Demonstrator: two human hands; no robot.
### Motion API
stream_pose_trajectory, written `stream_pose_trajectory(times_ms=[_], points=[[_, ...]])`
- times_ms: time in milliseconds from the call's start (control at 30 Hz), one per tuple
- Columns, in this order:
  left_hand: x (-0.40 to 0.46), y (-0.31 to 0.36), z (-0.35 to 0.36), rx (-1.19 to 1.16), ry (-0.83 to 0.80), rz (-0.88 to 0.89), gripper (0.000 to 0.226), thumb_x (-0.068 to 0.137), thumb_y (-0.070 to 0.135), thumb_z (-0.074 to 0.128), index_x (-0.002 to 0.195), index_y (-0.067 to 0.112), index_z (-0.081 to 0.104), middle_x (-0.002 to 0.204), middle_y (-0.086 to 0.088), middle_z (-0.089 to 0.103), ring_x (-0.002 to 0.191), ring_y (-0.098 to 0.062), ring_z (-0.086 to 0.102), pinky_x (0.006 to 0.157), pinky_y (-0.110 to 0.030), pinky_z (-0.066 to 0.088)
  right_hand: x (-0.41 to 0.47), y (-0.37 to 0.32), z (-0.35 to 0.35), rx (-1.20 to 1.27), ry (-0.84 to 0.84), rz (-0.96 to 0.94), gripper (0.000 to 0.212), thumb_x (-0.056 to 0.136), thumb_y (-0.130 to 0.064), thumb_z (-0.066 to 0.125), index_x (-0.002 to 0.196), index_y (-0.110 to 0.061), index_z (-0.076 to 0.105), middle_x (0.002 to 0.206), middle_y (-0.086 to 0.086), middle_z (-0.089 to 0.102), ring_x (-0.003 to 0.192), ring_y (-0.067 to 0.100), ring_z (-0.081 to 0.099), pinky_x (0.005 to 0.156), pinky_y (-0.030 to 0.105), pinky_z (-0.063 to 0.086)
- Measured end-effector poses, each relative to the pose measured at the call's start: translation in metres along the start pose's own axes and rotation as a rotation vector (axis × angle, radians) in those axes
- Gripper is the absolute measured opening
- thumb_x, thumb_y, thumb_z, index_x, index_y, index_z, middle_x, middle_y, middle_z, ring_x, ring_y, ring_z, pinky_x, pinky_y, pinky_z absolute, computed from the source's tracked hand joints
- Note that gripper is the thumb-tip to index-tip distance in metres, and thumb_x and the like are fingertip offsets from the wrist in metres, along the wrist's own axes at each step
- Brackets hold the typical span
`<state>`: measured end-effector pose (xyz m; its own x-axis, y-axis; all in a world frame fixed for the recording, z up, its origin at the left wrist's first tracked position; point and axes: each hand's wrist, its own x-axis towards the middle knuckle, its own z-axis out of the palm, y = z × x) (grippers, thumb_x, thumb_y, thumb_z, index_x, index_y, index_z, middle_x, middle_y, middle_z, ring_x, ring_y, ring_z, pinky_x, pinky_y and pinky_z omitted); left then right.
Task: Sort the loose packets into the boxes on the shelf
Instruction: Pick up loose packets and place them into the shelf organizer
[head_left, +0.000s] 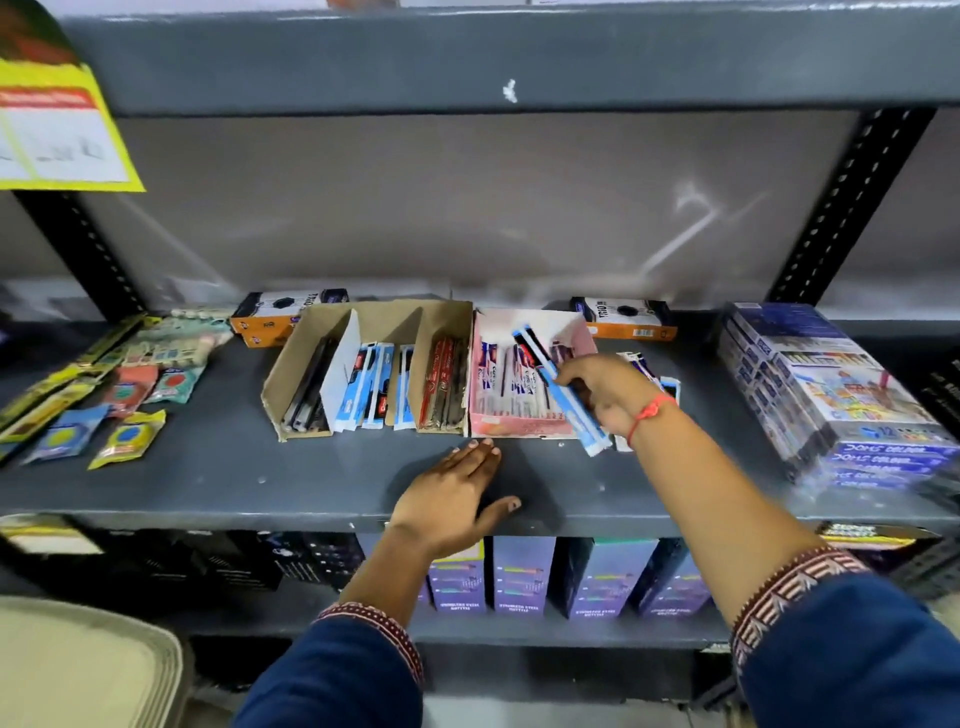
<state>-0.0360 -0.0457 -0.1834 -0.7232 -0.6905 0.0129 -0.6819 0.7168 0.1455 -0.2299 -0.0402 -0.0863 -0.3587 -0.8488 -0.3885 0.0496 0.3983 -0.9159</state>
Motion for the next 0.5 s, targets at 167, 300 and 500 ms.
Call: stream_pose_trajectory(times_ms=[167,300,500], points=[[-0.014,-0.024,-0.001,0.007,0.005,-0.109,0.068,0.095,0.058,0.023,0.147,0.014,0.018,0.156,-0.002,0.016,0.141,-0.016,0.011,0.111,-0.028,0.013,0.002,-0.007,0.045,0.015,-0.177,-0.022,0.028,0.087,0.01,0.048,0.065,-0.007,0.053,0.059,0.007,0.057,0.028,0.006,0.056,0.039,0.017,0.051],[-0.025,-0.044,-0.005,0.005,0.034,-0.231,0.072,0.092,0.06,0.021,0.146,0.012,0.019,0.156,-0.004,0.017,0.141,-0.017,0.012,0.111,-0.028,0.012,0.002,-0.015,0.078,0.029,-0.244,-0.056,0.03,0.085,0.014,0.051,0.067,-0.01,0.053,0.038,-0.004,0.061,0.028,0.002,0.057,0.036,0.013,0.05],[-0.04,-0.061,-0.01,-0.008,0.051,-0.316,0.068,0.096,0.052,0.033,0.146,0.008,0.019,0.155,-0.008,0.019,0.141,-0.02,0.013,0.112,-0.029,0.009,0.006,-0.028,0.123,-0.044,-0.277,-0.092,0.028,0.086,0.017,0.048,0.082,-0.011,0.05,0.078,0.007,0.054,0.059,0.013,0.054,0.043,0.017,0.053]])
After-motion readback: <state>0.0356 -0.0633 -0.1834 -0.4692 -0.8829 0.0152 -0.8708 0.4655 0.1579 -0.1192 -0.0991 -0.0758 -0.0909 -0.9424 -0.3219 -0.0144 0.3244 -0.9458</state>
